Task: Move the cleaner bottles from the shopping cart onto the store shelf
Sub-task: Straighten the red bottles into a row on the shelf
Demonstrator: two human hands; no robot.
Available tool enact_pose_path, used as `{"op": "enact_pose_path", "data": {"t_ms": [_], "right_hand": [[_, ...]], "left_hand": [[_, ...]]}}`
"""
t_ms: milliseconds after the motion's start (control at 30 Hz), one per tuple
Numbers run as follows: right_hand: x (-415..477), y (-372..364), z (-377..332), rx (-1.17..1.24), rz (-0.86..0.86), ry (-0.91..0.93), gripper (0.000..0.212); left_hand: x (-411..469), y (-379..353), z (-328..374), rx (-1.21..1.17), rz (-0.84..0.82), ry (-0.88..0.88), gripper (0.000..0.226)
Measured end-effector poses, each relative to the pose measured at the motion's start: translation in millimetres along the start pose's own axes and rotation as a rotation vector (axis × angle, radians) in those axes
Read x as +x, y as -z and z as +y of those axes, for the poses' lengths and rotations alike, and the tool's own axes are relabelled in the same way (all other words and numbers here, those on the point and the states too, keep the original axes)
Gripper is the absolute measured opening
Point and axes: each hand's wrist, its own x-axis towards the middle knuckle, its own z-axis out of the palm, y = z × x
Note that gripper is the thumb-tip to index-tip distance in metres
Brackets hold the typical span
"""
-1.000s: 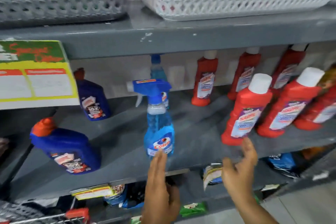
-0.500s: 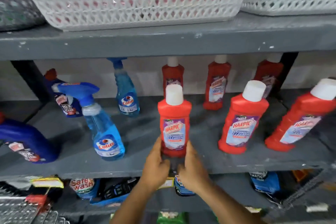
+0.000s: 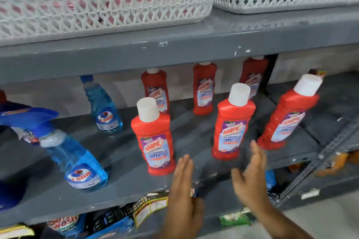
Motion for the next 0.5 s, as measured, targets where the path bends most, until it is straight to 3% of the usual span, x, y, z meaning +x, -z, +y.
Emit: {"op": "enact_pose_path", "data": {"t_ms": [67, 167, 500], "right_hand": [[22, 13, 12, -0.016, -0.198, -0.123, 0.082], [29, 12, 13, -0.025, -0.419, -0.046, 0.082], [40, 9, 19, -0.210, -0.595, 0.068, 0.081]], "left_hand": [[28, -27, 11, -0.088, -0.162, 0.072, 0.086], [63, -56, 18, -0.242, -0.231, 0.279, 0.083], [59, -72, 19, -0.166, -0.034, 0.339, 0.081]]}}
